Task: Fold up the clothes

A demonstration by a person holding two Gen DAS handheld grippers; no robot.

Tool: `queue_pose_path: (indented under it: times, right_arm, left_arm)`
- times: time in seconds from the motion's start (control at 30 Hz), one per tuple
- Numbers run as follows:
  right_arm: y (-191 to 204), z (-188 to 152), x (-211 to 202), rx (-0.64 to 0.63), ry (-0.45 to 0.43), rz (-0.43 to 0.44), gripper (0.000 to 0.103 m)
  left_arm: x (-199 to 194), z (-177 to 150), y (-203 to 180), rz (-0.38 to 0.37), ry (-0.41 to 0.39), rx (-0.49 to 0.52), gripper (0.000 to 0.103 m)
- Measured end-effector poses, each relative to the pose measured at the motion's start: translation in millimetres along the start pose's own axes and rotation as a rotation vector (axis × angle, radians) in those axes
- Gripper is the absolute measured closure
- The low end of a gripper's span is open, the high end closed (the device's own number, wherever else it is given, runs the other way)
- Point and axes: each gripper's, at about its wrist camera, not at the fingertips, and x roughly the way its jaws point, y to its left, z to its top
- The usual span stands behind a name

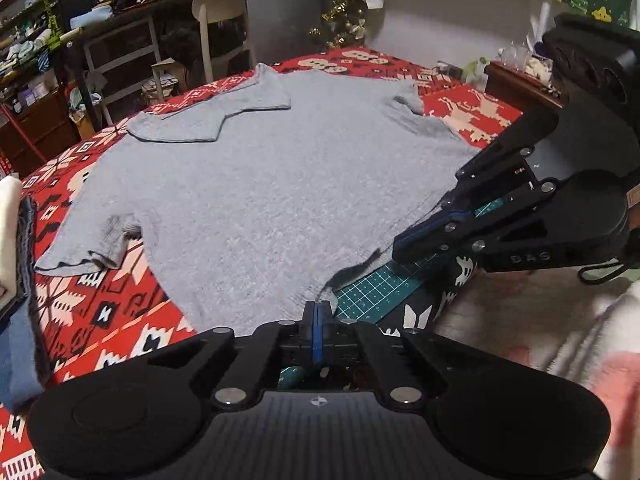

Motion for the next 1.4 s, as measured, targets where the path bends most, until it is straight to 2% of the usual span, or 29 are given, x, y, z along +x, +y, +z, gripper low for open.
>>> queue_pose_path:
  times: [0.03, 0.1, 0.13, 0.2, 0.27, 0.33, 0.4, 0.43, 0.47, 0.5, 0.53, 0.7, 0.77, 0.87, 1.03, 1.1, 1.17, 1.27, 1.4]
  right_arm:
    - [0, 0, 1, -0.002, -0.001, 0.006, 0.102]
    - [2, 1, 7, -0.019, 0.003, 0.007, 0.093]
    - [4, 2, 10, -0.028, 0.005, 0.005, 0.093]
    - [4, 3, 15, -0.031, 0.001, 0.006, 0.089]
    - [7, 3, 20, -0.044, 0.000, -0.009, 0.083]
    - [10, 3, 25, -0.075, 0.004, -0.028, 0.083]
    - [12, 3, 27, -0.103, -0.002, -0.046, 0.083]
    - [13, 3, 27, -0.116, -0.004, -0.055, 0.086]
    - [14, 3, 28, -0.130, -0.007, -0.064, 0.097]
    - [14, 3, 28, -0.137, -0.009, -0.072, 0.102]
    - [13, 3, 28, -0.129, -0.008, -0.075, 0.102]
    - [3, 2, 14, -0.050, -0.009, -0.030, 0.102]
    - [1, 1, 9, -0.032, -0.003, -0.011, 0.102]
    - [-4, -2, 6, -0.011, 0.017, 0.004, 0.101]
    - [-13, -3, -8, 0.047, -0.023, 0.015, 0.095]
    - [-18, 1, -9, 0.071, -0.045, -0.010, 0.094]
    - [-24, 4, -5, 0.092, -0.056, -0.041, 0.093]
    - [-29, 0, 9, 0.113, -0.020, -0.064, 0.093]
    - [-24, -14, 1, 0.108, -0.023, -0.056, 0.090]
  left_arm:
    - [1, 0, 2, 0.000, 0.005, -0.007, 0.103]
    - [5, -2, 2, -0.002, 0.016, -0.007, 0.103]
    - [5, -2, 1, -0.006, 0.017, -0.001, 0.101]
    - [6, -2, -6, -0.001, 0.003, 0.022, 0.094]
    - [8, -1, -13, 0.009, -0.003, 0.057, 0.076]
    - [14, -1, -17, 0.031, -0.002, 0.080, 0.066]
    - [23, -2, -18, 0.055, 0.008, 0.101, 0.066]
    - [25, -4, -17, 0.058, -0.003, 0.107, 0.071]
    - [25, -4, -15, 0.054, -0.005, 0.096, 0.086]
    - [25, -2, -13, 0.049, -0.002, 0.079, 0.099]
    - [25, -1, -10, 0.045, 0.002, 0.063, 0.101]
    - [10, 0, -2, 0.012, 0.000, 0.039, 0.101]
    - [7, -2, -4, 0.010, 0.008, 0.059, 0.101]
    - [9, -7, -8, 0.016, 0.029, 0.097, 0.095]
    - [10, 3, 0, 0.002, -0.018, 0.024, 0.094]
    - [10, 7, 3, -0.004, -0.038, -0.008, 0.090]
    - [11, 12, 7, -0.010, -0.058, -0.039, 0.080]
    - [13, 18, 11, -0.007, -0.080, -0.079, 0.080]
    - [17, 19, 14, -0.035, -0.071, -0.128, 0.080]
